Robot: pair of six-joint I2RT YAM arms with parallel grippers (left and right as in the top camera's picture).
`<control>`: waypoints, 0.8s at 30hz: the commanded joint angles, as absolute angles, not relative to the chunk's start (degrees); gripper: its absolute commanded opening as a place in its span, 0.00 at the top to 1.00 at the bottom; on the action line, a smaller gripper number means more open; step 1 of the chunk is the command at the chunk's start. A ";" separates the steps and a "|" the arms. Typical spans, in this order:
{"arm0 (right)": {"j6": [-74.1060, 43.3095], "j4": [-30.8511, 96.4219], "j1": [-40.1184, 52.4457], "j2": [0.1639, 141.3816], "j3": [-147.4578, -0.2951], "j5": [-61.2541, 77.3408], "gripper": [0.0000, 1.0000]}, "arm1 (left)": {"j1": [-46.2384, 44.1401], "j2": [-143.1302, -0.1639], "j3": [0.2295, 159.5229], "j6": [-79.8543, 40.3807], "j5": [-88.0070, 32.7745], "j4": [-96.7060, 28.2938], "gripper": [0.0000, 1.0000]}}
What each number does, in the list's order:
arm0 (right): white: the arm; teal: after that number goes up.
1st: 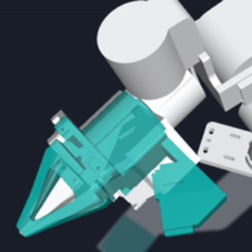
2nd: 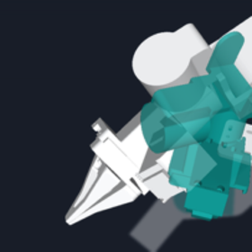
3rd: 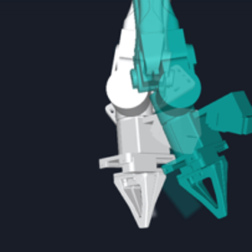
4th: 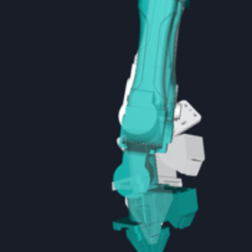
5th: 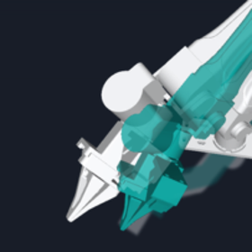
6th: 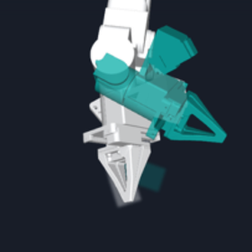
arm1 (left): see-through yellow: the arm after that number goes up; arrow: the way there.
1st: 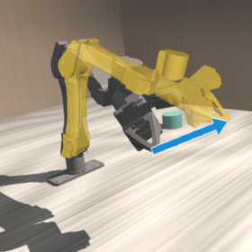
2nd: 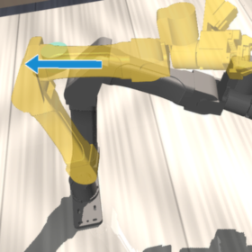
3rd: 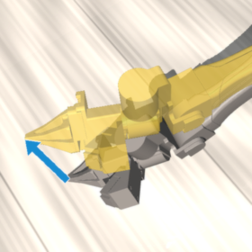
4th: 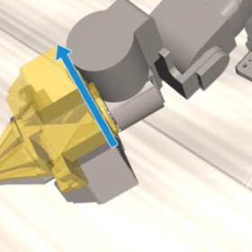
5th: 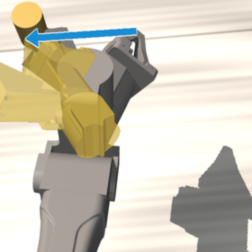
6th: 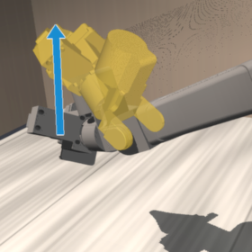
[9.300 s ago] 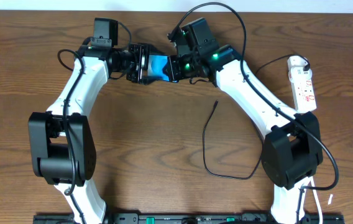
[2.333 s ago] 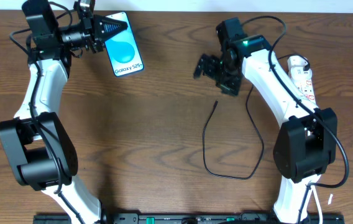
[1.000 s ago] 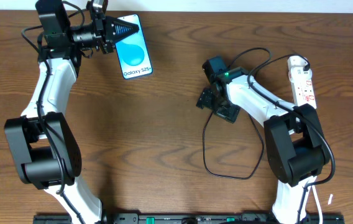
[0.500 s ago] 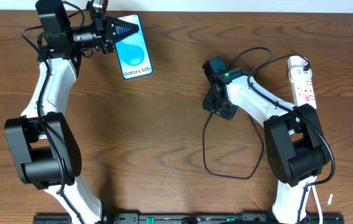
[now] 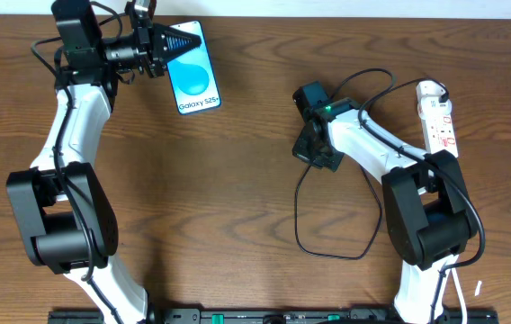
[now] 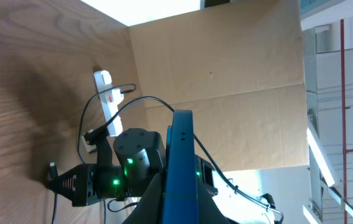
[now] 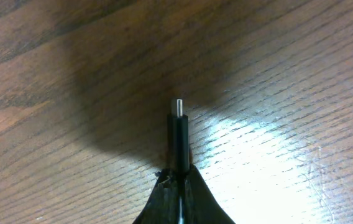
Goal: Plug charger to phone and switch on socket
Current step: 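Grasp the USB-C plug with the right gripper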
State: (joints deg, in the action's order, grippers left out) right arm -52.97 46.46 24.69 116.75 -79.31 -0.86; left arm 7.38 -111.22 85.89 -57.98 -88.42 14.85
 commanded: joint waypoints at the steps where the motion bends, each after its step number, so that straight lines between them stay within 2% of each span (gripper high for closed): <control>1: -53.17 46.44 24.80 115.50 -78.94 -1.13 0.98 | 7.57 -110.48 85.69 -57.04 -90.04 15.09 0.93; 3: -53.17 46.44 24.77 115.50 -78.96 -1.15 0.92 | 7.57 -110.48 85.69 -57.04 -90.04 15.09 0.93; 6: -53.15 46.41 24.75 115.50 -78.96 -1.21 0.76 | 7.57 -110.48 85.69 -57.04 -90.04 15.09 0.93; 9: -53.15 46.09 24.75 115.48 -78.94 -1.58 0.73 | 7.57 -110.48 85.69 -57.04 -90.04 15.09 0.93; 16: -53.15 44.21 24.75 115.50 -78.94 -1.61 0.76 | 7.57 -110.48 85.69 -57.04 -90.04 15.07 0.93; 24: -53.15 43.48 24.69 115.48 -78.96 -1.56 0.93 | 7.57 -110.48 85.69 -57.01 -90.02 14.31 0.93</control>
State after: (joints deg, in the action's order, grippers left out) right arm -53.25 43.55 24.67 116.75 -79.31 -0.89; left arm 7.38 -111.22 85.89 -57.98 -88.42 14.55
